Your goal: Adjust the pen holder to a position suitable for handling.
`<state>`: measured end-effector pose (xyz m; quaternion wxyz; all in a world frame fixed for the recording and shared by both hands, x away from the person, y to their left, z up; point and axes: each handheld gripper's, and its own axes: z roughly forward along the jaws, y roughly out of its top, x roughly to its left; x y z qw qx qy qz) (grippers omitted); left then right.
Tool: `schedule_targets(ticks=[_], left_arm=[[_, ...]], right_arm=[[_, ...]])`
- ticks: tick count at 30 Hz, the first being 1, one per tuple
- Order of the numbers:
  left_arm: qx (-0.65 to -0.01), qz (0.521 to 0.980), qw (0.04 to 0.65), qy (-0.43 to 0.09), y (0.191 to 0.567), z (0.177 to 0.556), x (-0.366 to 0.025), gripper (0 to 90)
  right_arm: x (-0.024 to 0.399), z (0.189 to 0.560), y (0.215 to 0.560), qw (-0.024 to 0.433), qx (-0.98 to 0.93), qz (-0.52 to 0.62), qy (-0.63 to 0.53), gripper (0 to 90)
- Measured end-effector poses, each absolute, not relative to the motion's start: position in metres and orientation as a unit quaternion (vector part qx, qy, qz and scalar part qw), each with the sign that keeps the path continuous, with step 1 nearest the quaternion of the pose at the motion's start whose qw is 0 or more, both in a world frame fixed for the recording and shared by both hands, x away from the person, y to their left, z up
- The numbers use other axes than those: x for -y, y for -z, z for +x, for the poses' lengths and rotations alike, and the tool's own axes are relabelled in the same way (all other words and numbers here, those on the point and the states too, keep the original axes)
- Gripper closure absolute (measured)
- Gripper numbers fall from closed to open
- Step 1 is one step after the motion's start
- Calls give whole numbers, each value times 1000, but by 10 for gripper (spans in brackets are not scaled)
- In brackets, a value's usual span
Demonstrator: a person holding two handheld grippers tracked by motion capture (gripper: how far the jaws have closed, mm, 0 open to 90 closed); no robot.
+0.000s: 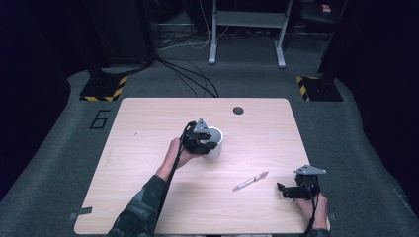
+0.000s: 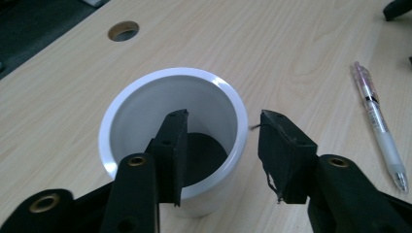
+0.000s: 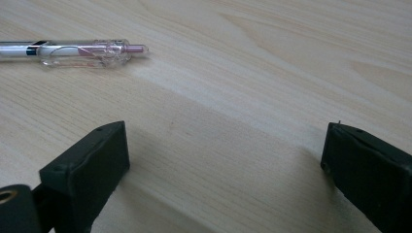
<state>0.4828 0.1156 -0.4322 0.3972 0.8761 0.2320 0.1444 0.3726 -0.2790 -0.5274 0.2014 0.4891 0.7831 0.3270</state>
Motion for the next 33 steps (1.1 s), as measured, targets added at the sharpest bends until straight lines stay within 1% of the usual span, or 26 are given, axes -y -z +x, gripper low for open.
schedule_targets(ticks=[2,3,5,6,7,11,16,33], left_arm=[[-226,880,393,-139,435,485,-114,610],[-228,879,394,-144,436,485,-112,610],[-221,882,392,-139,438,486,-111,650],[-217,886,387,-135,438,486,-110,683],[-214,887,385,-135,439,487,-109,683],[-199,893,380,-135,441,488,-108,758],[-185,895,386,-123,441,489,-107,815],[-148,903,389,-103,439,479,-108,827]], right_arm=[[279,373,527,201,-782,490,-328,31],[279,373,527,201,-782,490,-328,31],[279,373,527,201,-782,490,-328,31],[279,373,527,201,-782,490,-328,31],[279,373,527,201,-782,490,-328,31],[279,373,528,202,-781,490,-329,32],[279,373,528,202,-782,490,-329,32],[279,372,528,203,-780,491,-331,35]])
